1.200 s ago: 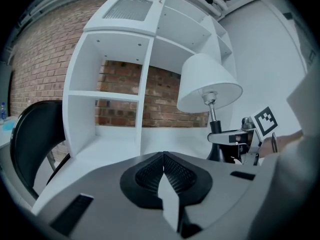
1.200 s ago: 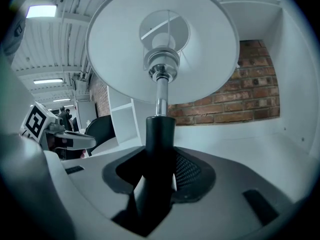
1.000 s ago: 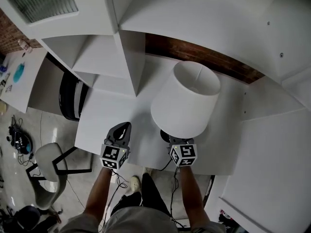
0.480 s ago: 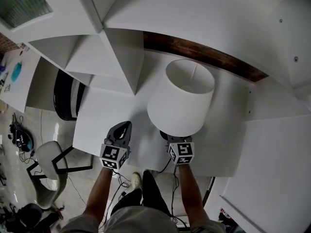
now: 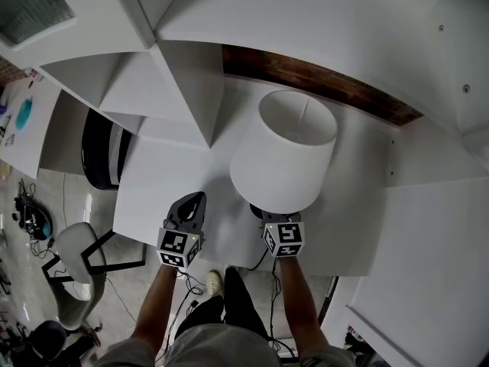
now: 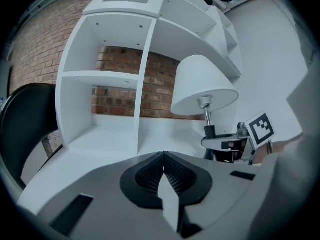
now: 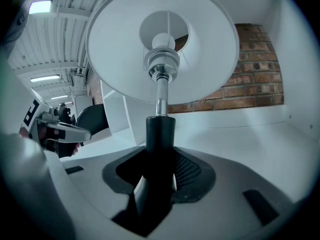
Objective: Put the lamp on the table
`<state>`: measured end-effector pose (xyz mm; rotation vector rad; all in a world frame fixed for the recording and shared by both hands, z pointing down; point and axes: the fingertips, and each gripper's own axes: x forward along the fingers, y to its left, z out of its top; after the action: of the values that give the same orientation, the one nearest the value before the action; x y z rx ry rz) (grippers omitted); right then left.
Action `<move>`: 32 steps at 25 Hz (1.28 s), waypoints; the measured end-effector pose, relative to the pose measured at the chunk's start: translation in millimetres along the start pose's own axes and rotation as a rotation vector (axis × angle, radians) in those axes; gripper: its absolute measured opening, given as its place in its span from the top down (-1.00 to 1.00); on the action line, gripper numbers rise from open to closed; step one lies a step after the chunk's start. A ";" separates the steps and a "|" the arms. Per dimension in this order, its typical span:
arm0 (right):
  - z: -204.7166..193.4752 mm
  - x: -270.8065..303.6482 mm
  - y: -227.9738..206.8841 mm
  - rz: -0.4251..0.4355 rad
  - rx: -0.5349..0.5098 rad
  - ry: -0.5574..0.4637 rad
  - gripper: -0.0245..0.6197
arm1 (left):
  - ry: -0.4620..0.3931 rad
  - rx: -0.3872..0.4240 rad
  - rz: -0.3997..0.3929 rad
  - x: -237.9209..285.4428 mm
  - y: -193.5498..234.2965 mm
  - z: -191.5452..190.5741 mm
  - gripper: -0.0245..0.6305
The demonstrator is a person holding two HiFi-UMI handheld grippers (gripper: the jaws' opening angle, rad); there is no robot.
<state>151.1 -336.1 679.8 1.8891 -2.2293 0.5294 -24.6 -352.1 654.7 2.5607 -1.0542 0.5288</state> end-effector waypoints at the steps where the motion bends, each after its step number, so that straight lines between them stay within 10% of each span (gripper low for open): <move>1: 0.0 -0.4 0.0 -0.001 -0.001 -0.005 0.41 | -0.004 0.000 0.001 -0.5 0.4 0.0 0.91; 32: -11.9 -16.1 7.1 -0.027 -0.036 -0.120 0.41 | -0.031 0.037 -0.024 -15.8 -14.6 -8.2 0.91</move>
<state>145.9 -315.9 684.0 1.9792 -2.2656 0.3794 -26.3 -329.2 652.6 2.6179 -1.0318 0.5089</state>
